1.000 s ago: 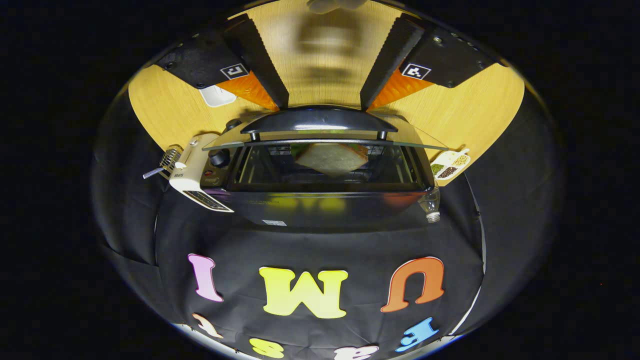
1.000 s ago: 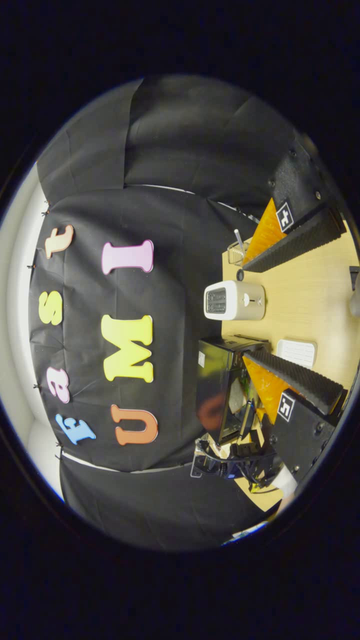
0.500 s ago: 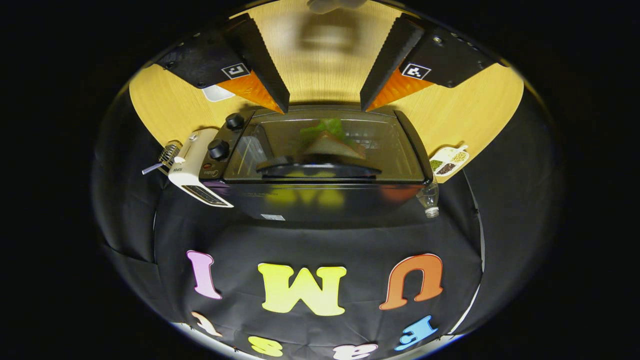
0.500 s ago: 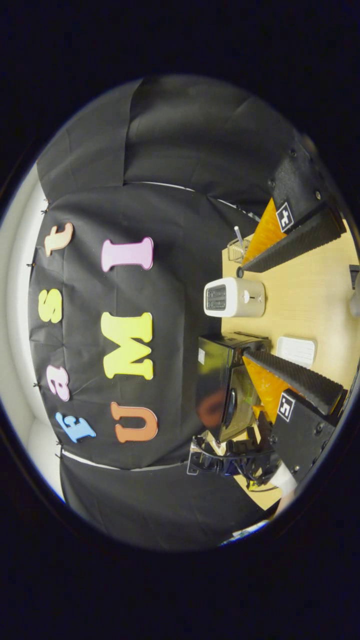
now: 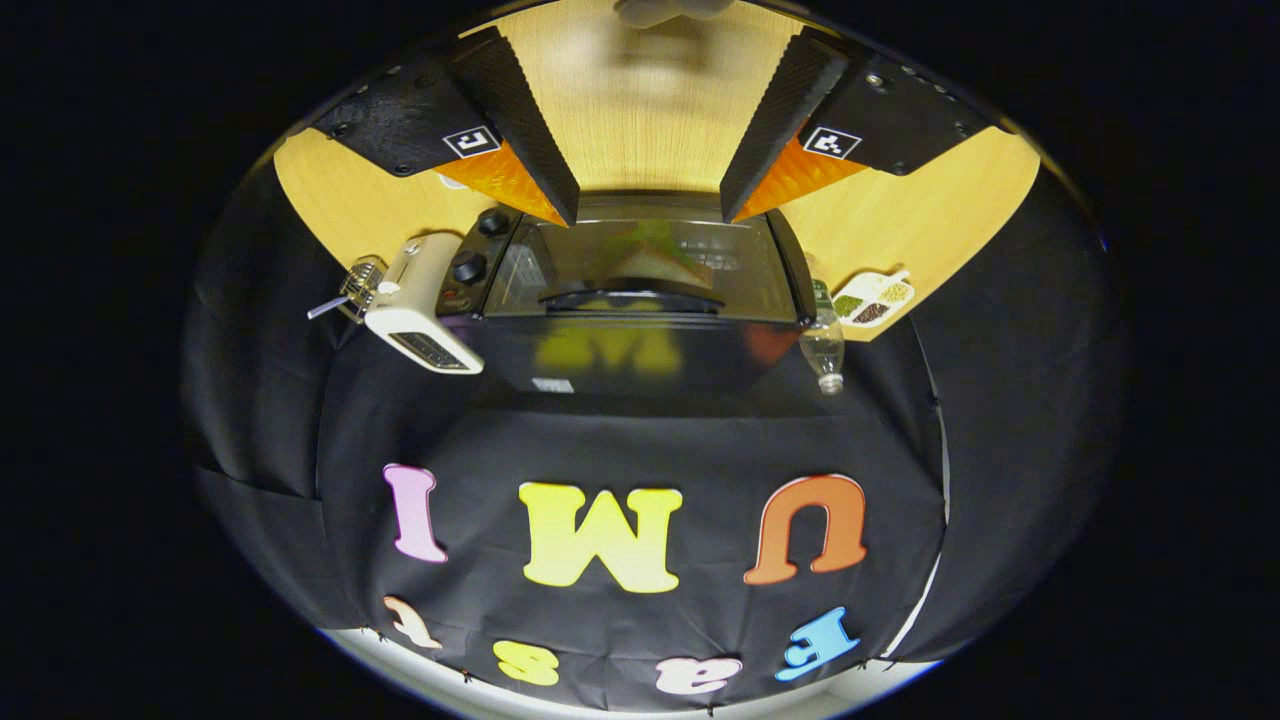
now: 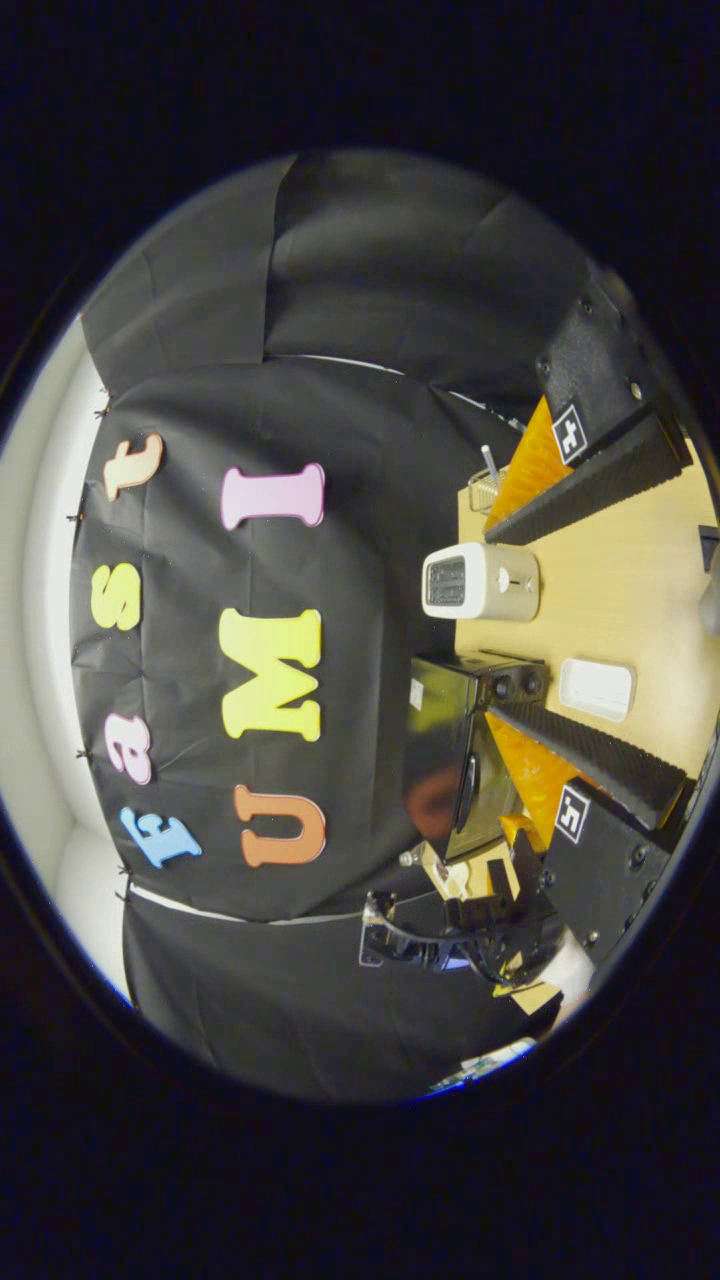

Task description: Open the electric oven with the left hand, put the food in, and close the electric oven.

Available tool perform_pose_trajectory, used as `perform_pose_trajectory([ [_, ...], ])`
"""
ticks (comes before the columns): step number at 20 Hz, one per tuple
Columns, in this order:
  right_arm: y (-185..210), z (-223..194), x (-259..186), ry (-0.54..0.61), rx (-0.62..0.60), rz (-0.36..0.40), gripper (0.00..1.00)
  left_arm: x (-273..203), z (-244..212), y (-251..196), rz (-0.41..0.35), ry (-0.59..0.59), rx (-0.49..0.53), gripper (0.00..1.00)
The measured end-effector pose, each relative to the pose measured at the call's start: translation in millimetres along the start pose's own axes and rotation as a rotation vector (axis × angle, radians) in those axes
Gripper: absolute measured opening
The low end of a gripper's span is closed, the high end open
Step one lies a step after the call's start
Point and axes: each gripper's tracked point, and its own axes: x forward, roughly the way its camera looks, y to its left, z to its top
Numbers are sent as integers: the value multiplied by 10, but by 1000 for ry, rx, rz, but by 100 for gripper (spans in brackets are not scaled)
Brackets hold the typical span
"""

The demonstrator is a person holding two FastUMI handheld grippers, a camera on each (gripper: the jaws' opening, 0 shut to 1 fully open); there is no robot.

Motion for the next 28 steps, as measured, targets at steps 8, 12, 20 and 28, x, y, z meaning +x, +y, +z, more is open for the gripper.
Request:
perform_pose_trajectory([
  [8, 364, 320, -336, -82, -4, 49, 100, -1259, 930, 134, -5, -218, 2, 94],
  [12, 517, 444, -521, -127, -3, 53, 100, -1876, 1318, 301, 15, -307, -15, 94],
  [20, 621, 613, -897, -184, 31, 7, 100, -2489, 1615, 535, 16, -383, -27, 93],
  [28, 579, 748, -1115, -233, 46, -56, 100, -2614, 1652, 549, -14, -393, -15, 93],
])
